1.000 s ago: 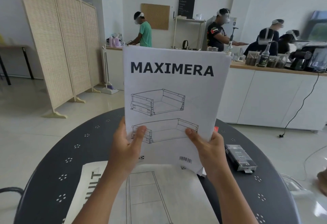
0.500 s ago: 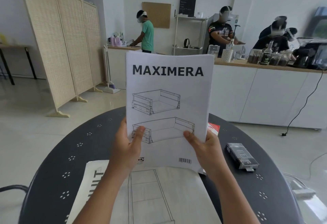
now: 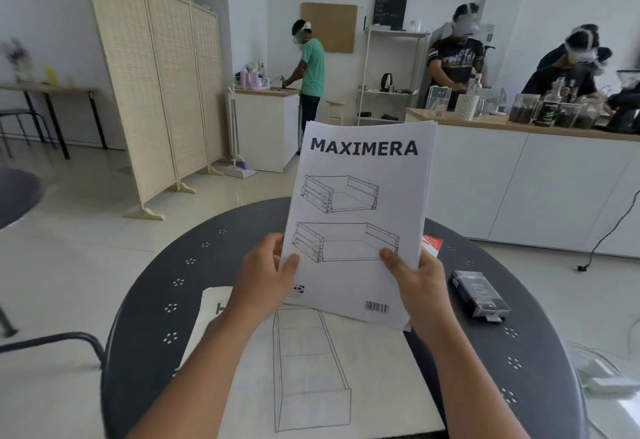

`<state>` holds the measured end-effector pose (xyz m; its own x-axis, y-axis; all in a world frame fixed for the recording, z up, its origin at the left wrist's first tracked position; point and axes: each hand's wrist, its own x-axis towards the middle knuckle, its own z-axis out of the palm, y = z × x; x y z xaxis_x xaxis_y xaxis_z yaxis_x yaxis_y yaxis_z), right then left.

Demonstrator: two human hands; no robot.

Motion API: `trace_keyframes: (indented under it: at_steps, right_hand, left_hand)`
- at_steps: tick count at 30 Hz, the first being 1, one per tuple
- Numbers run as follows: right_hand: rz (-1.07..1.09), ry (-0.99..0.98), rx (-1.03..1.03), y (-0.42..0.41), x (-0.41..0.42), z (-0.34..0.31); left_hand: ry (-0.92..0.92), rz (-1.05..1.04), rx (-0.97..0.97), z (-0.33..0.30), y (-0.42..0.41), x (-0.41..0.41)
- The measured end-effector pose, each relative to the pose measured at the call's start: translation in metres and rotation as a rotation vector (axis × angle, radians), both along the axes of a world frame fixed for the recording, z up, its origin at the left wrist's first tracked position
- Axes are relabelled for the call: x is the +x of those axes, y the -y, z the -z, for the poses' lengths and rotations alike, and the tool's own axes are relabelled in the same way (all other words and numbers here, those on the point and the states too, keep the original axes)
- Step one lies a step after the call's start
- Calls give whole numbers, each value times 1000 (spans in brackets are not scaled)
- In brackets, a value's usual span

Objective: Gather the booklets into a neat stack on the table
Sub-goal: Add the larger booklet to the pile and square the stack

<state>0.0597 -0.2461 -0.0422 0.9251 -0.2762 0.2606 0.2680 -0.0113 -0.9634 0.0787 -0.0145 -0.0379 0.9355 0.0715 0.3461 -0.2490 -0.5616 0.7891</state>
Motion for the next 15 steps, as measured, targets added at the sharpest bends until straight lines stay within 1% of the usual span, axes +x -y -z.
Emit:
trace_keyframes:
  at_steps: [4, 8, 10, 12, 15]
  right_hand:
    - [-5, -12, 16, 1, -11, -1]
    - [17, -29, -2, -2, -25, 2]
    - [23, -52, 4, -2, -35, 5]
    - [29, -76, -8, -1, -45, 9]
    - [40, -87, -17, 4, -64, 12]
  left_hand:
    - [-81, -24, 180, 6, -21, -22]
    - [-91, -192, 440, 9, -43, -52]
    - [-117, -250, 536, 9, -52, -68]
    - [-205, -261, 586, 11, -60, -82]
    - [-383, -221, 616, 14, -69, -104]
